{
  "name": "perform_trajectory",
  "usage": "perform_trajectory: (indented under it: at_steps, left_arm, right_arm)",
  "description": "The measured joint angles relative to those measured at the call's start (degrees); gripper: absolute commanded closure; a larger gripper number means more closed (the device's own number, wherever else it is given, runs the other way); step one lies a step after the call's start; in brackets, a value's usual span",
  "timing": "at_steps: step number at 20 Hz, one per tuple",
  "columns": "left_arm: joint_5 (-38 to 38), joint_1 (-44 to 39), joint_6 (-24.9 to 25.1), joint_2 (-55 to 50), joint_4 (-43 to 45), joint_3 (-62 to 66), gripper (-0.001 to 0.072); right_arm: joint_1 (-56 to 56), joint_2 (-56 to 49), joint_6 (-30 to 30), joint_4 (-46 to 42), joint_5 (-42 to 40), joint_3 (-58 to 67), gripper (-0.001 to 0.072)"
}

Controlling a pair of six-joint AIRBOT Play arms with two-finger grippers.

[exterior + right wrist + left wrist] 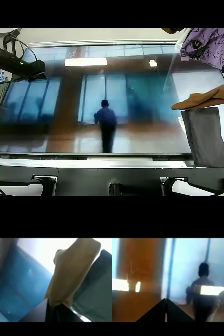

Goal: Fold the clothes and pants, and hang the long-sleeved shirts on hangers.

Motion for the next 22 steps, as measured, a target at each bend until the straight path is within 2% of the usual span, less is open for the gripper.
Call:
perform_trajectory:
  at_steps: [5,11,17,22]
  left_arm:
    - [-1.38,0.02,0.0,0.0,-0.07,0.0,0.0689]
    - [-2.54,0.0,0.07,0.0,-0.33,0.0,0.0689]
    - [-3.43,0.0,0.22,0.0,-0.39,0.0,0.0689]
    - [-4.17,0.0,0.24,0.0,-0.42,0.0,0.0689]
  right_arm:
    - [0.0,3.21,1.49,-9.51,-4.7,0.02,0.0689]
    - [0.04,4.87,-0.17,-18.12,-11.15,-2.93,0.0687]
    - [0.09,12.5,-1.36,-24.39,-11.06,-22.18,0.0687]
    - [0.09,19.28,0.66,-28.57,-8.31,-40.0,0.0686]
